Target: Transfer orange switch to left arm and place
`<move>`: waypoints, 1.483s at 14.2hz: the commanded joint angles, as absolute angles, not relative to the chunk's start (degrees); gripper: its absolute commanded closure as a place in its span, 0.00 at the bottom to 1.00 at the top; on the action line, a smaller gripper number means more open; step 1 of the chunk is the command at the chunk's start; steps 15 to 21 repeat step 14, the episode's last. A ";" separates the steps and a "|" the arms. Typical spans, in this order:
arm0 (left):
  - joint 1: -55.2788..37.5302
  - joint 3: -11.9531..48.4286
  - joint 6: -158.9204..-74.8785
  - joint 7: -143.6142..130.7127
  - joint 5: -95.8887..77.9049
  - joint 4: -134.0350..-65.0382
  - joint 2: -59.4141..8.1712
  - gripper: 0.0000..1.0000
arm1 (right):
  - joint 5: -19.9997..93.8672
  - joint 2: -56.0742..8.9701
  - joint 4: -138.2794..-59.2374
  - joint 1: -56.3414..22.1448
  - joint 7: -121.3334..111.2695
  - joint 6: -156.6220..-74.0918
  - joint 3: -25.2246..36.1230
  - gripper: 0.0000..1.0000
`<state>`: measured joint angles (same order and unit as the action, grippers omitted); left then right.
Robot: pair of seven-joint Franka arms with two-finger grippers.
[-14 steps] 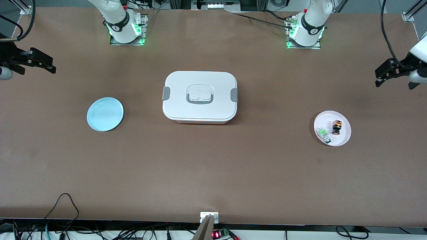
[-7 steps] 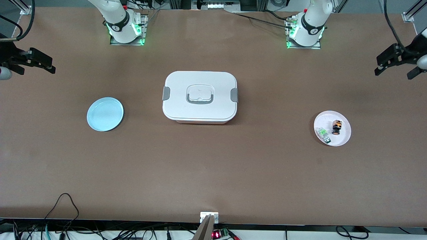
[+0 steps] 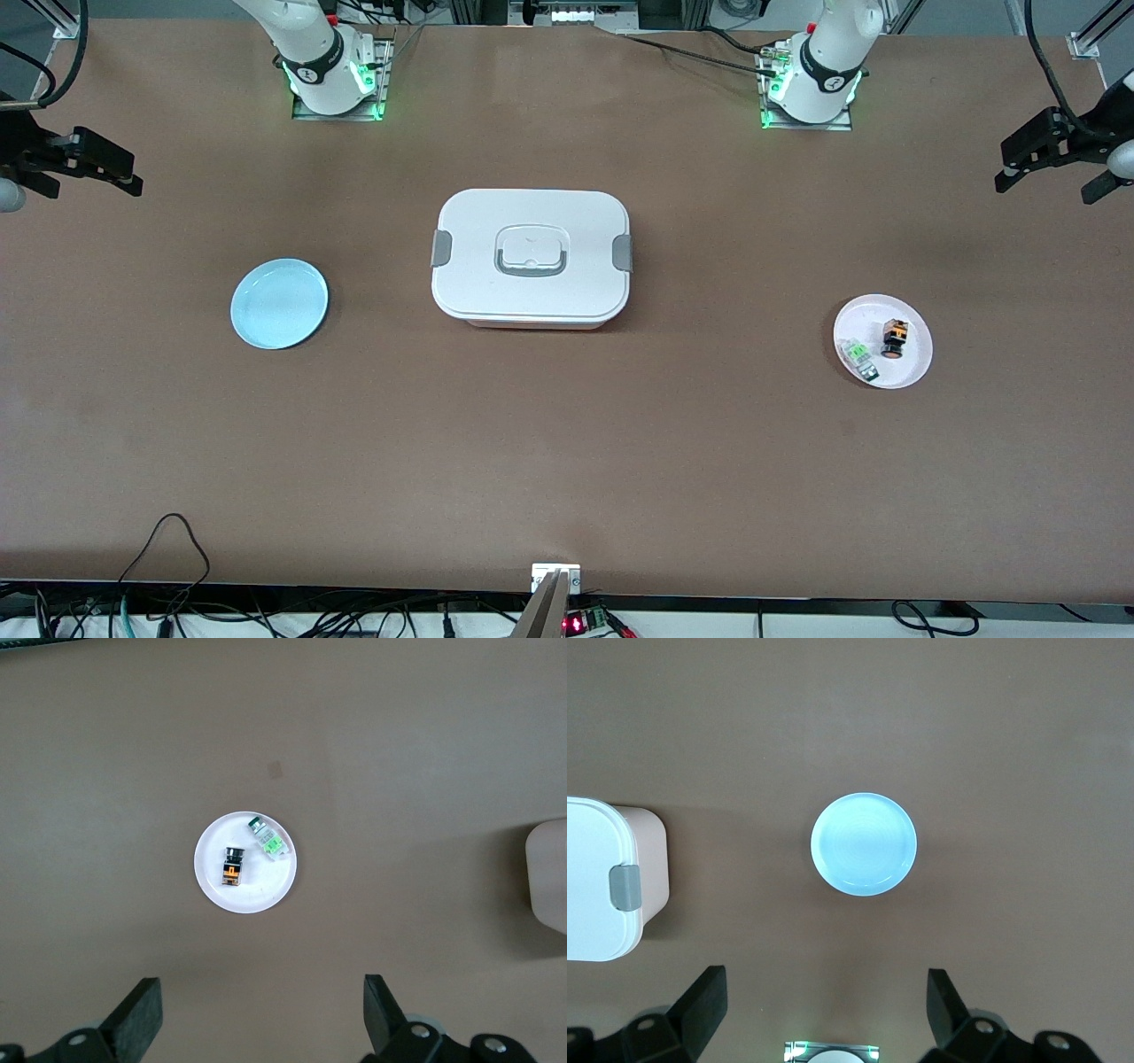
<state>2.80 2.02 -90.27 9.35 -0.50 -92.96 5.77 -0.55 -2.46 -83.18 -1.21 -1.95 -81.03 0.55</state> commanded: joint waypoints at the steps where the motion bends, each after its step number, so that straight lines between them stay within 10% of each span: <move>1: 1.58 1.05 -88.77 9.14 0.88 -91.49 4.92 0.00 | -1.23 -2.20 -82.53 -1.23 -1.14 -80.86 0.44 0.00; 21: 2.20 1.41 -88.59 2.55 0.70 -90.79 3.52 0.00 | -1.41 -2.28 -82.53 -1.23 -1.14 -80.86 0.62 0.00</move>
